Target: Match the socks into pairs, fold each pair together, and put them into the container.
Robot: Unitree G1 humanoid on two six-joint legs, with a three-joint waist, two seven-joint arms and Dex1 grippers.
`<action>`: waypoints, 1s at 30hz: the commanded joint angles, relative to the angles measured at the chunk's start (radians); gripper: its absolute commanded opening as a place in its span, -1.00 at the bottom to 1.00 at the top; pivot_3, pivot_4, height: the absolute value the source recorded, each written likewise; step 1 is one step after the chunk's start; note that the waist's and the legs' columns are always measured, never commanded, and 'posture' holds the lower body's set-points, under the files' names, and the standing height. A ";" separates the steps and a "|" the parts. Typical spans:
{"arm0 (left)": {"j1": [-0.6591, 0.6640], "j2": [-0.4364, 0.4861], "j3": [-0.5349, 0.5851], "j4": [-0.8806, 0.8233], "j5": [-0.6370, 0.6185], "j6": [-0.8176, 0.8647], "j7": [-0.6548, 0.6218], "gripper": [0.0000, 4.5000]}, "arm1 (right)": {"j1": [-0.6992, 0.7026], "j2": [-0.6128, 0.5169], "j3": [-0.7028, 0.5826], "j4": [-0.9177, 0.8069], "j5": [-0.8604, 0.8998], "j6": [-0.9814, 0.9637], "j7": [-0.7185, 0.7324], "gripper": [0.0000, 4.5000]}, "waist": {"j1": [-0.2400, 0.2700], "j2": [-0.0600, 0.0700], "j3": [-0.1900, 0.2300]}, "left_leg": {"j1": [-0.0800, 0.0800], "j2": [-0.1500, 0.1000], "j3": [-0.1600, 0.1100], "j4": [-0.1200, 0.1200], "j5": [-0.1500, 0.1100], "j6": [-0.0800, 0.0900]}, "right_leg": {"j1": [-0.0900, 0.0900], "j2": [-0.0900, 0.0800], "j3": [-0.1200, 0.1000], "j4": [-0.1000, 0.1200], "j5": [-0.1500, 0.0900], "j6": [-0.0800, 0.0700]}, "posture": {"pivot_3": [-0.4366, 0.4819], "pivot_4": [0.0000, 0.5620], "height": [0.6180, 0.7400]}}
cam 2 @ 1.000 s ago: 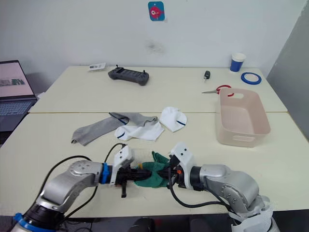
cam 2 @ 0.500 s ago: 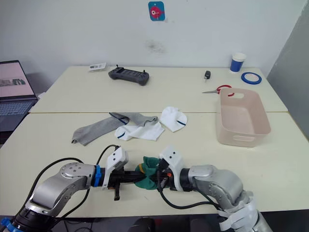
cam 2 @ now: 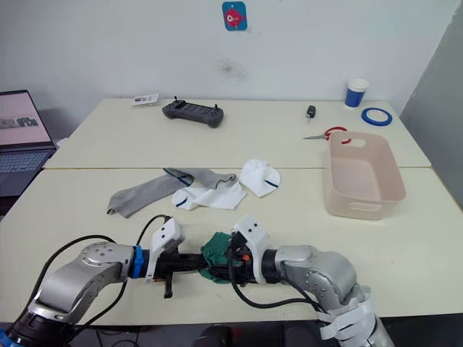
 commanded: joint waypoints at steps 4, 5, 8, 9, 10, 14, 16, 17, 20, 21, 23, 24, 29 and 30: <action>0.003 0.088 0.154 -0.007 -0.074 0.032 -0.051 -1.00 | 0.001 -0.099 -0.102 -0.114 0.064 -0.028 0.053 0.77 | 0.000 0.000 0.001 | -0.001 0.000 0.000 0.000 0.000 0.000 | 0.000 0.000 0.000 -0.001 0.000 0.000 | -0.05 -0.47 1.00; -0.028 0.094 0.174 0.005 -0.090 0.045 -0.051 -1.00 | -0.001 -0.112 -0.101 -0.101 0.031 -0.067 0.043 0.77 | 0.000 0.000 0.001 | -0.001 0.000 0.000 0.000 0.000 0.000 | 0.000 0.000 0.000 -0.001 0.000 0.000 | -0.05 -0.47 1.00; -0.124 0.090 0.181 0.011 -0.125 0.075 -0.049 -1.00 | -0.008 -0.147 -0.047 -0.043 -0.079 -0.185 0.028 0.51 | 0.004 -0.001 0.003 | -0.002 -0.001 0.000 0.000 0.000 0.000 | 0.000 0.000 -0.003 -0.001 0.000 0.000 | -0.05 -0.47 1.00; -0.165 0.080 0.162 -0.002 -0.131 0.082 -0.048 -1.00 | -0.009 -0.152 -0.014 -0.020 -0.111 -0.220 0.033 0.34 | 0.003 -0.001 0.003 | -0.002 0.000 0.000 0.000 0.000 0.000 | 0.000 0.000 -0.005 -0.001 0.000 0.000 | -0.05 -0.47 1.00; -0.202 0.068 0.144 -0.015 -0.139 0.090 -0.047 -1.00 | -0.011 -0.158 0.021 -0.001 -0.143 -0.252 0.040 0.20 | 0.003 0.000 0.003 | -0.002 0.000 0.000 0.000 0.000 0.000 | 0.000 0.000 -0.004 -0.001 0.000 0.000 | -0.05 -0.47 1.00; -0.295 0.027 0.057 -0.067 -0.146 0.099 -0.059 -1.00 | -0.022 -0.196 0.170 0.061 -0.272 -0.372 0.082 -0.42 | 0.000 0.000 0.003 | -0.003 -0.001 0.003 0.000 0.000 0.000 | 0.000 0.000 -0.004 -0.003 0.000 0.000 | -0.05 -0.47 1.00; -0.318 0.000 0.013 -0.086 -0.144 0.101 -0.053 -1.00 | -0.024 -0.187 0.208 0.076 -0.303 -0.402 0.089 -0.71 | -0.005 0.000 0.003 | -0.003 -0.001 0.004 0.000 0.000 0.000 | -0.001 0.000 -0.002 -0.004 0.000 0.000 | -0.05 -0.47 1.00; -0.323 -0.010 -0.009 -0.097 -0.145 0.101 -0.058 -1.00 | -0.026 -0.177 0.223 0.084 -0.316 -0.409 0.088 -0.89 | -0.006 0.000 0.003 | -0.003 -0.001 0.005 0.000 0.001 -0.002 | -0.001 0.000 -0.001 -0.004 0.000 0.000 | -0.05 -0.47 1.00; -0.303 -0.021 -0.077 -0.122 -0.121 0.073 -0.082 -1.00 | -0.027 -0.163 0.257 0.101 -0.360 -0.430 0.089 -0.99 | -0.010 -0.001 0.003 | -0.004 0.000 0.004 0.000 0.001 -0.002 | -0.002 0.000 0.000 -0.003 0.000 0.000 | -0.05 -0.47 1.00; -0.292 -0.019 -0.098 -0.122 -0.103 0.054 -0.090 -1.00 | -0.026 -0.163 0.258 0.099 -0.372 -0.437 0.089 -0.99 | -0.010 -0.001 0.003 | -0.004 0.000 0.004 0.000 0.001 -0.002 | -0.002 0.000 0.000 -0.003 0.000 0.000 | -0.05 -0.47 1.00; -0.269 -0.021 -0.131 -0.101 -0.069 0.014 -0.102 -1.00 | -0.026 -0.171 0.244 0.075 -0.381 -0.436 0.093 -0.99 | -0.010 -0.001 0.003 | -0.004 0.000 0.003 0.000 0.001 -0.002 | -0.003 0.000 0.000 -0.001 0.000 0.000 | -0.05 -0.47 1.00; -0.258 -0.024 -0.142 -0.078 -0.055 -0.001 -0.105 -1.00 | -0.026 -0.176 0.230 0.058 -0.376 -0.429 0.098 -0.99 | -0.010 0.000 0.003 | -0.004 0.000 0.003 0.000 0.001 -0.001 | -0.003 0.000 0.000 -0.001 0.000 0.000 | -0.05 -0.47 1.00; -0.204 -0.004 -0.181 0.023 0.036 -0.090 -0.136 -1.00 | -0.005 -0.214 0.208 0.028 -0.369 -0.424 0.127 -0.99 | -0.008 0.000 0.003 | -0.003 0.000 0.003 0.000 0.000 0.000 | -0.003 0.000 0.000 0.000 0.000 0.000 | -0.05 -0.47 1.00; -0.191 -0.003 -0.182 0.048 0.050 -0.102 -0.138 -1.00 | 0.010 -0.229 0.214 0.027 -0.375 -0.430 0.134 -0.99 | -0.007 0.000 0.003 | -0.003 0.000 0.003 0.000 0.000 0.000 | -0.003 0.000 -0.001 0.000 0.000 0.000 | -0.05 -0.47 1.00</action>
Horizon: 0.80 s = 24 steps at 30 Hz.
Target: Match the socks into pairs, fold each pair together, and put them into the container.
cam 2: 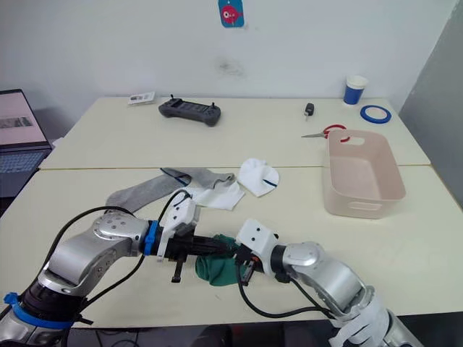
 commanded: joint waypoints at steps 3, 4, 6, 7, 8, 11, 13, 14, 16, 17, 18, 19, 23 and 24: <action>0.034 0.009 0.009 0.078 0.052 -0.067 -0.010 -1.00 | 0.054 -0.054 0.012 -0.049 -0.023 -0.028 0.040 -0.99 | 0.005 0.000 0.000 | 0.000 0.000 0.000 0.000 0.000 0.000 | 0.000 0.000 0.000 0.000 0.000 0.000 | -0.05 -0.47 1.00; 0.038 0.006 0.019 0.078 0.043 -0.058 -0.009 -1.00 | 0.063 -0.067 0.024 -0.053 -0.036 -0.038 0.044 -0.99 | 0.007 0.000 0.000 | 0.000 0.000 0.000 0.000 0.000 0.000 | 0.000 0.000 0.000 0.000 0.000 0.000 | -0.05 -0.47 1.00; 0.055 0.019 0.029 0.071 0.042 -0.058 -0.012 -1.00 | 0.087 -0.085 0.034 -0.064 -0.049 -0.049 0.049 -0.99 | 0.007 0.000 0.000 | 0.000 0.000 0.000 0.000 0.000 0.000 | 0.000 0.000 0.000 0.000 0.000 0.000 | -0.05 -0.47 1.00; 0.068 0.031 0.032 0.070 0.047 -0.064 -0.015 -1.00 | 0.098 -0.095 0.037 -0.071 -0.055 -0.052 0.053 -0.99 | 0.006 0.000 0.000 | 0.000 0.000 0.000 0.000 0.000 0.000 | 0.000 0.000 0.000 0.000 0.000 0.000 | -0.05 -0.47 1.00; 0.084 0.046 0.042 0.071 0.050 -0.070 -0.020 -1.00 | 0.109 -0.114 0.040 -0.079 -0.067 -0.060 0.058 -0.99 | 0.006 0.000 0.000 | 0.000 0.000 0.000 0.000 0.000 0.000 | 0.000 0.000 0.000 0.000 0.000 0.000 | -0.05 -0.47 1.00; 0.117 0.084 0.088 0.064 0.039 -0.081 -0.035 -1.00 | 0.138 -0.152 -0.001 -0.121 -0.064 -0.065 0.068 -0.99 | 0.005 0.000 0.000 | 0.000 0.001 0.000 0.000 0.000 0.000 | 0.000 0.000 0.000 0.000 0.000 0.000 | -0.05 -0.47 1.00; 0.108 0.094 0.124 0.033 0.001 -0.060 -0.044 -1.00 | 0.144 -0.152 -0.058 -0.161 -0.030 -0.049 0.072 -0.99 | 0.007 0.000 0.000 | 0.000 0.001 -0.001 0.000 0.000 0.000 | 0.000 0.000 -0.001 0.000 0.000 0.000 | -0.05 -0.47 1.00; 0.091 0.093 0.141 0.006 -0.030 -0.038 -0.047 -1.00 | 0.140 -0.145 -0.087 -0.179 -0.009 -0.036 0.072 -0.99 | 0.009 0.000 0.000 | 0.000 0.001 -0.001 0.000 0.000 0.000 | 0.001 0.000 -0.001 0.000 0.000 0.000 | -0.05 -0.47 1.00; 0.049 0.074 0.158 -0.051 -0.083 0.009 -0.035 -1.00 | 0.120 -0.128 -0.111 -0.193 0.010 -0.023 0.072 -0.99 | 0.010 0.000 0.000 | 0.000 0.000 -0.001 0.000 0.000 0.000 | 0.001 0.000 -0.001 0.000 0.000 0.000 | -0.05 -0.47 1.00; 0.030 0.059 0.153 -0.072 -0.096 0.026 -0.025 -1.00 | 0.107 -0.117 -0.106 -0.186 0.007 -0.023 0.073 -0.99 | 0.010 -0.001 0.000 | 0.000 0.000 -0.001 0.001 0.000 0.000 | 0.002 0.000 -0.002 0.000 0.000 0.000 | -0.05 -0.47 1.00; 0.012 0.039 0.143 -0.088 -0.101 0.038 -0.008 -1.00 | 0.088 -0.097 -0.093 -0.166 0.001 -0.025 0.068 -0.99 | 0.011 -0.001 0.000 | 0.000 0.000 -0.001 0.001 0.000 0.000 | 0.002 0.000 -0.002 0.000 0.000 0.000 | -0.05 -0.47 1.00; -0.002 0.020 0.130 -0.098 -0.104 0.051 0.007 -1.00 | 0.070 -0.078 -0.075 -0.140 -0.011 -0.031 0.064 -0.99 | 0.010 -0.001 0.000 | 0.001 0.000 -0.001 0.001 0.000 0.000 | 0.003 0.000 -0.002 0.000 0.000 0.000 | -0.05 -0.47 1.00; -0.026 -0.034 0.067 -0.064 -0.042 0.035 0.041 -1.00 | 0.016 -0.009 -0.012 -0.010 -0.073 -0.078 0.052 -0.99 | 0.006 -0.001 0.000 | 0.001 -0.001 0.000 0.001 0.000 0.000 | 0.003 0.000 -0.001 0.000 0.000 0.000 | -0.05 -0.47 1.00; -0.028 -0.050 0.056 -0.038 -0.022 0.017 0.051 -1.00 | 0.008 0.001 -0.001 0.026 -0.091 -0.094 0.049 -0.99 | 0.006 -0.001 0.000 | 0.001 0.000 0.000 0.001 0.000 0.000 | 0.002 0.000 -0.001 0.000 0.000 0.000 | -0.05 -0.47 1.00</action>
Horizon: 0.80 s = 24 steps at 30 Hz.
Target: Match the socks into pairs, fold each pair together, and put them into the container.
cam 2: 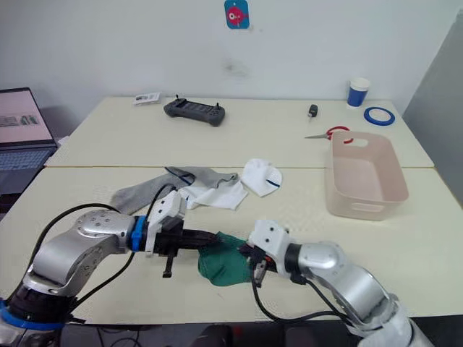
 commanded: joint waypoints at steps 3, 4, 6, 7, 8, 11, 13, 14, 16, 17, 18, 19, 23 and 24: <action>-0.005 -0.044 -0.047 0.091 0.090 -0.070 0.042 -1.00 | -0.037 0.031 0.038 0.144 -0.081 -0.075 -0.002 -0.99 | 0.002 0.000 0.000 | 0.000 0.000 -0.001 0.000 0.000 0.000 | -0.001 0.000 0.000 0.000 0.000 0.000 | -0.05 -0.47 1.00; 0.003 -0.041 -0.056 0.098 0.108 -0.084 0.037 -1.00 | -0.035 0.028 0.033 0.152 -0.085 -0.077 0.003 -0.99 | 0.002 0.000 0.000 | -0.001 0.000 -0.001 0.000 0.000 0.000 | -0.001 0.000 -0.001 0.000 0.000 0.000 | -0.05 -0.47 1.00; 0.029 -0.029 -0.069 0.128 0.143 -0.109 0.035 -1.00 | -0.021 0.005 0.015 0.153 -0.089 -0.085 0.016 -0.99 | 0.002 0.000 0.000 | 0.000 0.000 -0.001 0.000 0.000 0.000 | -0.001 0.000 0.000 0.000 0.000 0.000 | -0.05 -0.47 1.00; 0.041 -0.024 -0.074 0.144 0.160 -0.122 0.034 -1.00 | -0.014 -0.005 0.006 0.150 -0.090 -0.087 0.021 -0.99 | 0.002 0.000 0.000 | 0.000 0.000 -0.001 0.000 0.000 0.000 | -0.001 0.000 0.000 0.000 0.000 0.000 | -0.05 -0.47 1.00; 0.052 -0.021 -0.074 0.163 0.180 -0.146 0.035 -1.00 | -0.005 -0.018 -0.005 0.143 -0.088 -0.087 0.026 -0.99 | 0.002 0.000 0.000 | 0.000 0.000 0.000 0.000 0.000 0.000 | 0.000 0.000 0.001 0.000 0.000 0.000 | -0.05 -0.47 1.00; 0.058 -0.027 -0.017 0.141 0.151 -0.156 0.039 -1.00 | 0.032 -0.051 -0.045 0.093 -0.078 -0.107 0.031 -0.99 | 0.006 0.000 0.000 | 0.000 0.000 0.000 0.000 0.000 0.000 | 0.000 0.000 0.000 0.000 0.000 0.000 | -0.05 -0.47 1.00; 0.049 -0.032 0.023 0.102 0.108 -0.131 0.045 -1.00 | 0.050 -0.052 -0.067 0.052 -0.051 -0.119 0.044 -0.99 | 0.008 0.000 0.000 | 0.000 0.000 -0.001 0.000 0.000 0.000 | 0.001 -0.001 -0.001 0.000 0.000 0.000 | -0.05 -0.47 1.00; 0.045 -0.027 0.038 0.076 0.089 -0.119 0.041 -1.00 | 0.059 -0.045 -0.074 0.032 -0.036 -0.124 0.050 -0.99 | 0.007 0.000 0.000 | -0.001 0.000 -0.002 0.000 0.000 0.000 | 0.001 -0.001 -0.001 0.000 0.000 0.000 | -0.05 -0.47 1.00; 0.038 -0.019 0.058 0.034 0.060 -0.093 0.035 -1.00 | 0.069 -0.032 -0.075 0.011 -0.022 -0.140 0.064 -0.99 | 0.004 0.000 0.000 | 0.000 0.000 -0.001 0.001 0.000 0.000 | 0.001 -0.001 -0.001 0.000 0.000 0.000 | -0.05 -0.47 1.00; 0.035 -0.017 0.066 0.016 0.045 -0.078 0.034 -1.00 | 0.071 -0.026 -0.072 0.004 -0.017 -0.149 0.071 -0.99 | 0.004 0.000 0.000 | 0.000 0.000 -0.001 0.001 0.000 0.000 | 0.001 -0.001 -0.001 0.001 0.000 0.000 | -0.05 -0.47 1.00; 0.032 -0.013 0.072 0.002 0.033 -0.064 0.031 -1.00 | 0.073 -0.020 -0.067 0.003 -0.015 -0.156 0.075 -0.99 | 0.002 0.000 0.000 | 0.000 0.000 -0.001 0.001 0.000 0.000 | 0.001 -0.001 -0.001 0.001 0.000 0.000 | -0.05 -0.47 1.00; 0.037 0.003 0.066 -0.011 0.029 -0.055 0.015 -1.00 | 0.067 -0.010 -0.048 0.015 -0.023 -0.167 0.082 -0.99 | 0.001 0.000 0.000 | 0.000 0.000 -0.001 0.001 0.000 0.000 | 0.001 0.000 -0.001 0.001 0.000 0.000 | -0.05 -0.47 1.00; 0.089 0.055 0.023 0.007 0.075 -0.076 -0.013 -1.00 | 0.037 0.023 0.038 0.097 -0.067 -0.210 0.114 -0.99 | -0.009 0.000 0.000 | 0.001 0.001 -0.001 0.000 0.000 0.000 | 0.001 0.000 0.000 0.001 0.000 0.000 | -0.05 -0.47 1.00; 0.100 0.052 0.022 0.025 0.082 -0.081 -0.008 -1.00 | 0.033 0.023 0.054 0.116 -0.077 -0.221 0.125 -0.99 | -0.009 0.000 0.000 | 0.002 0.001 -0.001 0.000 0.000 0.000 | 0.001 0.000 0.000 0.001 0.000 0.000 | -0.05 -0.47 1.00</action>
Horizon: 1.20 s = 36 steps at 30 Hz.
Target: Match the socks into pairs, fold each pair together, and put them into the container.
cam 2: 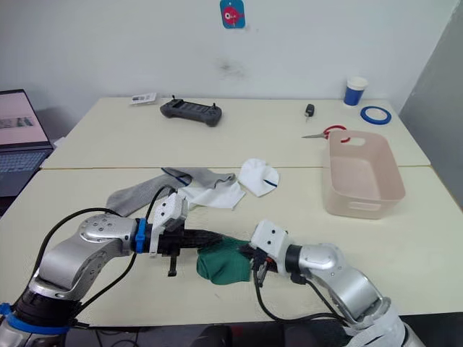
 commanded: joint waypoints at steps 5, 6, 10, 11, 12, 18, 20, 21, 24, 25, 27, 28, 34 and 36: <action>0.060 0.005 -0.023 0.092 0.070 -0.066 0.003 -1.00 | -0.014 -0.035 0.086 0.073 -0.081 -0.075 0.076 -0.99 | 0.009 0.000 0.000 | -0.001 -0.001 0.000 0.001 0.000 0.000 | 0.000 0.000 0.000 0.000 0.000 0.000 | -0.05 -0.47 1.00; 0.069 0.012 -0.022 0.099 0.078 -0.075 -0.002 -1.00 | -0.003 -0.053 0.079 0.065 -0.083 -0.079 0.085 -0.99 | 0.011 0.000 0.000 | -0.001 -0.001 0.000 0.001 0.000 0.000 | 0.000 0.000 0.000 0.000 0.000 0.000 | -0.05 -0.47 1.00; 0.082 0.052 -0.009 0.130 0.112 -0.134 -0.030 -1.00 | 0.054 -0.125 0.027 0.021 -0.071 -0.123 0.119 -0.99 | 0.015 0.000 0.000 | -0.001 -0.001 0.000 0.001 0.000 0.000 | 0.001 -0.001 0.000 -0.001 0.000 0.000 | -0.05 -0.47 1.00; 0.072 0.055 0.004 0.115 0.093 -0.122 -0.036 -1.00 | 0.067 -0.131 -0.004 -0.001 -0.049 -0.125 0.120 -0.99 | 0.015 0.000 0.000 | -0.001 -0.001 0.000 0.001 0.000 0.000 | 0.001 -0.001 0.000 -0.001 0.000 0.000 | -0.05 -0.47 1.00; 0.059 0.052 0.017 0.093 0.064 -0.101 -0.039 -1.00 | 0.077 -0.129 -0.035 -0.024 -0.021 -0.115 0.119 -0.99 | 0.015 0.000 0.000 | -0.001 -0.001 0.000 0.001 0.000 0.000 | 0.001 -0.001 0.000 -0.001 0.000 0.000 | -0.05 -0.47 1.00; 0.029 0.082 0.035 -0.041 -0.053 0.011 -0.088 -1.00 | 0.109 -0.114 -0.154 -0.132 0.109 0.012 0.103 -0.99 | 0.012 -0.001 0.000 | -0.001 -0.001 0.000 0.001 0.000 0.000 | 0.001 -0.001 0.000 0.000 0.000 0.000 | -0.05 -0.47 1.00; 0.028 0.090 0.018 -0.042 -0.033 0.001 -0.088 -1.00 | 0.123 -0.113 -0.178 -0.153 0.138 0.053 0.089 -0.99 | 0.012 0.000 0.000 | 0.000 0.000 0.000 0.000 0.000 0.000 | 0.000 0.000 0.000 0.000 0.000 0.000 | -0.05 -0.47 1.00; 0.027 0.084 0.008 -0.029 -0.017 -0.008 -0.078 -1.00 | 0.131 -0.113 -0.190 -0.164 0.154 0.077 0.083 -0.99 | 0.012 0.000 0.000 | 0.000 0.000 0.000 0.000 0.000 0.000 | 0.000 0.000 0.000 0.000 0.000 0.000 | -0.05 -0.47 1.00; 0.026 0.049 -0.031 0.054 0.050 -0.058 -0.044 -1.00 | 0.144 -0.101 -0.235 -0.187 0.223 0.182 0.056 -0.99 | 0.012 0.000 0.000 | 0.000 0.000 0.000 0.000 0.000 0.000 | 0.000 0.000 0.000 0.000 0.000 0.000 | -0.05 -0.47 1.00; 0.027 0.042 -0.045 0.082 0.073 -0.080 -0.041 -1.00 | 0.144 -0.097 -0.248 -0.194 0.248 0.225 0.046 -0.99 | 0.012 0.000 0.000 | 0.000 -0.001 0.000 0.001 0.000 0.000 | 0.000 0.000 0.000 0.000 0.000 0.000 | -0.05 -0.47 1.00; 0.025 0.025 -0.071 0.134 0.113 -0.114 -0.034 -1.00 | 0.135 -0.078 -0.279 -0.206 0.303 0.313 0.021 -0.82 | 0.013 0.000 0.000 | 0.000 -0.001 0.000 0.001 0.000 0.000 | 0.001 0.000 0.000 0.000 0.000 0.000 | -0.05 -0.47 1.00; 0.021 0.015 -0.080 0.154 0.126 -0.127 -0.032 -1.00 | 0.128 -0.073 -0.289 -0.210 0.323 0.346 0.011 -0.74 | 0.013 0.000 0.000 | 0.000 -0.001 0.000 0.001 0.000 0.000 | 0.001 0.000 0.000 0.000 0.000 0.000 | -0.05 -0.47 1.00; 0.021 0.000 -0.111 0.209 0.181 -0.176 -0.043 -1.00 | 0.090 0.009 -0.352 -0.200 0.409 0.575 -0.122 0.18 | 0.013 0.000 0.000 | 0.000 -0.001 0.000 0.001 0.000 0.000 | 0.001 0.000 0.000 0.000 0.000 0.000 | -0.05 -0.47 1.00; 0.041 0.013 -0.100 0.213 0.184 -0.182 -0.049 -1.00 | 0.074 0.075 -0.379 -0.168 0.414 0.649 -0.194 0.46 | 0.012 0.000 0.000 | 0.000 -0.001 0.000 0.001 0.000 0.000 | 0.001 0.000 0.000 0.001 0.000 0.000 | -0.05 -0.47 1.00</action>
